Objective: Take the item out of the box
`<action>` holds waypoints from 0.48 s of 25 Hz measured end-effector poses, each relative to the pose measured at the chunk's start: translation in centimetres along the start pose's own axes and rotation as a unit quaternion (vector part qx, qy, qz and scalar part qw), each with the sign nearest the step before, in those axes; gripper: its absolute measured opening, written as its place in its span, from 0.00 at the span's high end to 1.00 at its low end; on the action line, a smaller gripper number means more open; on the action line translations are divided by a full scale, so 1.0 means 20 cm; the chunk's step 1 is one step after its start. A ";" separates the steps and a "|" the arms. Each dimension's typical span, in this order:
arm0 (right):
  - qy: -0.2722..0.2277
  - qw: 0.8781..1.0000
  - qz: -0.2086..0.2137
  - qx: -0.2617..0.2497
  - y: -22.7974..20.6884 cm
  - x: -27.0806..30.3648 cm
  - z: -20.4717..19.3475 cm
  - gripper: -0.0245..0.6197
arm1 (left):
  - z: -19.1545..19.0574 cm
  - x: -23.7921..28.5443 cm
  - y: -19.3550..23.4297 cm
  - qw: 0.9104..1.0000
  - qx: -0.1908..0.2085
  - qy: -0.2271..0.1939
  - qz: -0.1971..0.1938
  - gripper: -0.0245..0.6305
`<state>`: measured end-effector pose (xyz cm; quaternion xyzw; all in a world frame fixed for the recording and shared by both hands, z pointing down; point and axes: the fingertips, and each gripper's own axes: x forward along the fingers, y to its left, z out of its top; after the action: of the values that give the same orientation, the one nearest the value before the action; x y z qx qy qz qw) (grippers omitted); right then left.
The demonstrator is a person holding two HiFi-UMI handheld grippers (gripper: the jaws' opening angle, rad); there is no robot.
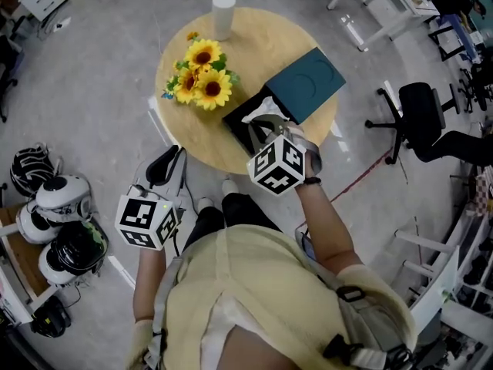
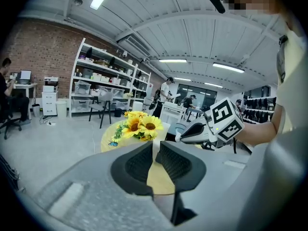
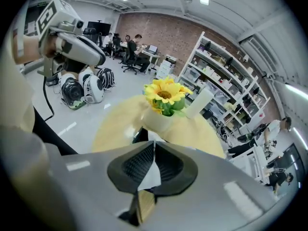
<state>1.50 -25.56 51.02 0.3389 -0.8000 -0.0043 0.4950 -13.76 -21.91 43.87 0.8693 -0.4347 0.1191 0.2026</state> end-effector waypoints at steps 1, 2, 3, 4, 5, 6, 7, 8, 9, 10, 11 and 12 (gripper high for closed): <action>-0.005 1.000 -0.003 0.001 0.00 -0.02 0.02 0.94 | 0.01 0.00 0.00 1.000 0.002 -0.003 0.000 0.89; -0.011 1.000 -0.007 0.002 0.00 -0.04 0.03 0.94 | 0.02 -0.01 0.00 1.000 0.004 -0.006 0.001 0.90; -0.016 1.000 -0.009 0.003 0.00 -0.07 0.04 0.94 | 0.04 -0.01 0.00 1.000 0.005 -0.009 0.001 0.90; -0.021 1.000 -0.011 0.004 0.00 -0.09 0.06 0.94 | 0.05 -0.01 0.00 1.000 0.007 -0.012 0.002 0.90; -0.026 1.000 -0.012 0.005 0.01 -0.11 0.07 0.94 | 0.06 -0.02 -0.01 1.000 0.009 -0.015 0.002 0.90; -0.030 0.999 -0.014 0.006 0.01 -0.13 0.08 0.94 | 0.07 -0.03 -0.02 1.000 0.010 -0.017 0.001 0.90; -0.036 0.999 -0.015 0.008 0.01 -0.16 0.09 0.94 | 0.08 -0.03 -0.02 1.000 0.012 -0.020 0.001 0.90; -0.042 0.999 -0.016 0.010 0.02 -0.18 0.10 0.94 | 0.09 -0.04 -0.03 1.000 0.014 -0.023 0.001 0.90; -0.048 0.999 -0.017 0.014 0.02 -0.20 0.11 0.94 | 0.10 -0.05 -0.03 1.000 0.015 -0.026 0.002 0.90; -0.054 0.998 -0.018 0.017 0.02 -0.22 0.12 0.94 | 0.10 -0.06 -0.03 0.999 0.016 -0.028 0.003 0.90; -0.059 0.998 -0.019 0.021 0.03 -0.25 0.13 0.94 | 0.11 -0.06 -0.03 0.999 0.017 -0.031 0.004 0.90; -0.064 0.997 -0.021 0.024 0.03 -0.27 0.13 0.94 | 0.11 -0.07 -0.03 0.999 0.017 -0.034 0.005 0.90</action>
<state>0.57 -23.03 45.64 0.3664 -0.8227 -0.0173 0.4344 -14.07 -21.64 41.19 0.8740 -0.4437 0.0979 0.1725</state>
